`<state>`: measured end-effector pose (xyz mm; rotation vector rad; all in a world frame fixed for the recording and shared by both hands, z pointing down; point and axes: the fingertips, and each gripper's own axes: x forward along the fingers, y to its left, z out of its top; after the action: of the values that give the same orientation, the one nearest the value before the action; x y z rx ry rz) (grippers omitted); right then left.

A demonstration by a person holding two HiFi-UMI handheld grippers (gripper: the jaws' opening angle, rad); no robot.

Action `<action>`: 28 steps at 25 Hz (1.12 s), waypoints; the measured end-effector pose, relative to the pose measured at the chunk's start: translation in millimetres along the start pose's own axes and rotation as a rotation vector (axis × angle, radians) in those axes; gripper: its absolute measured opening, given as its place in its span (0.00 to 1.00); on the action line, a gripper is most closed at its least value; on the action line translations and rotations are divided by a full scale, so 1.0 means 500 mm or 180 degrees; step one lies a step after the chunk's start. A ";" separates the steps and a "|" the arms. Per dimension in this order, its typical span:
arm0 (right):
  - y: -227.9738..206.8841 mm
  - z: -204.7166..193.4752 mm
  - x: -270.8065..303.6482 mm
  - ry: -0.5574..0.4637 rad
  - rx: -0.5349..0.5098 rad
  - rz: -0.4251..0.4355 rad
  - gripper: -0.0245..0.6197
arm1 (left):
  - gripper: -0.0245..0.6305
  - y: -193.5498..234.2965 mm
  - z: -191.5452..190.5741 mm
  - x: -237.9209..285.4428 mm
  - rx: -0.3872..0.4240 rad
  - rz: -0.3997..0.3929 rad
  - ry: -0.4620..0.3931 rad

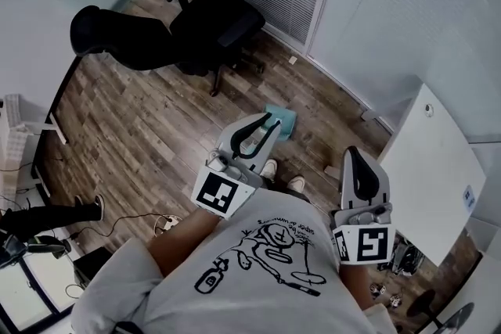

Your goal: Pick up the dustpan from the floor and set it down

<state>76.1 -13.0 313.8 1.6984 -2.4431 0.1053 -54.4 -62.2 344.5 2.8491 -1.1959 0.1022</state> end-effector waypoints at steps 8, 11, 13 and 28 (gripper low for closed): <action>0.009 0.018 0.009 0.0020 -0.0090 0.0065 0.05 | 0.13 -0.032 0.050 0.002 -0.0034 -0.0128 -0.0051; 0.011 0.018 0.015 0.0037 -0.0122 0.0073 0.05 | 0.14 -0.028 0.042 0.008 -0.0043 -0.0149 -0.0019; 0.010 0.018 0.016 0.0034 -0.0116 0.0071 0.05 | 0.14 -0.027 0.041 0.010 -0.0051 -0.0158 -0.0016; 0.010 0.014 0.030 0.0079 -0.0111 0.0059 0.05 | 0.13 -0.015 0.033 0.021 -0.0120 -0.0215 0.0019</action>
<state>65.7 -26.1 309.4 1.6507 -2.4286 0.0850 -40.9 -65.7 328.6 2.8509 -1.0874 0.0842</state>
